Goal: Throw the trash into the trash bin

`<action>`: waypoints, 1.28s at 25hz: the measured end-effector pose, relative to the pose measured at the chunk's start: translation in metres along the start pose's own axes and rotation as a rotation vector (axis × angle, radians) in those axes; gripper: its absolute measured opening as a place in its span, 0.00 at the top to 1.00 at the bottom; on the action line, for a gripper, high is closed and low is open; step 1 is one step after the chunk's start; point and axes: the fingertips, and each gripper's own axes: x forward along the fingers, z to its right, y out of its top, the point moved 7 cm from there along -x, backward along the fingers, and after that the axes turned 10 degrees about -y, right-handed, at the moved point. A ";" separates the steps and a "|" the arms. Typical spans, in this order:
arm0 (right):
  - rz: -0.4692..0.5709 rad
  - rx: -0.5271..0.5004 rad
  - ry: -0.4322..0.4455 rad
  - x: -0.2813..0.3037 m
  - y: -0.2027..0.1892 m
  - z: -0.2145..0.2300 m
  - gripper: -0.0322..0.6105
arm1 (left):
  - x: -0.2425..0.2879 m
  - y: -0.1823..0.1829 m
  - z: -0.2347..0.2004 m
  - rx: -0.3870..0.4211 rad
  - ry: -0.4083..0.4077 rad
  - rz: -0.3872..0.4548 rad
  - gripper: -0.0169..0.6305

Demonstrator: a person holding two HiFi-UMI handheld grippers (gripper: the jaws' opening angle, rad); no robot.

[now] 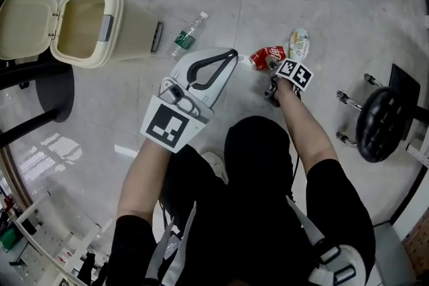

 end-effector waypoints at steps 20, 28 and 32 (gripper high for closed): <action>0.137 -0.286 -0.042 0.013 0.017 -0.061 0.70 | -0.048 -0.017 -0.013 -0.116 0.118 -0.020 0.97; 0.369 -0.443 0.118 -0.125 0.072 -0.107 0.70 | -0.065 0.044 -0.034 -0.197 0.179 0.052 0.97; 0.445 -0.554 0.176 -0.231 0.092 -0.141 0.70 | -0.065 0.101 -0.029 -0.219 0.181 0.019 0.97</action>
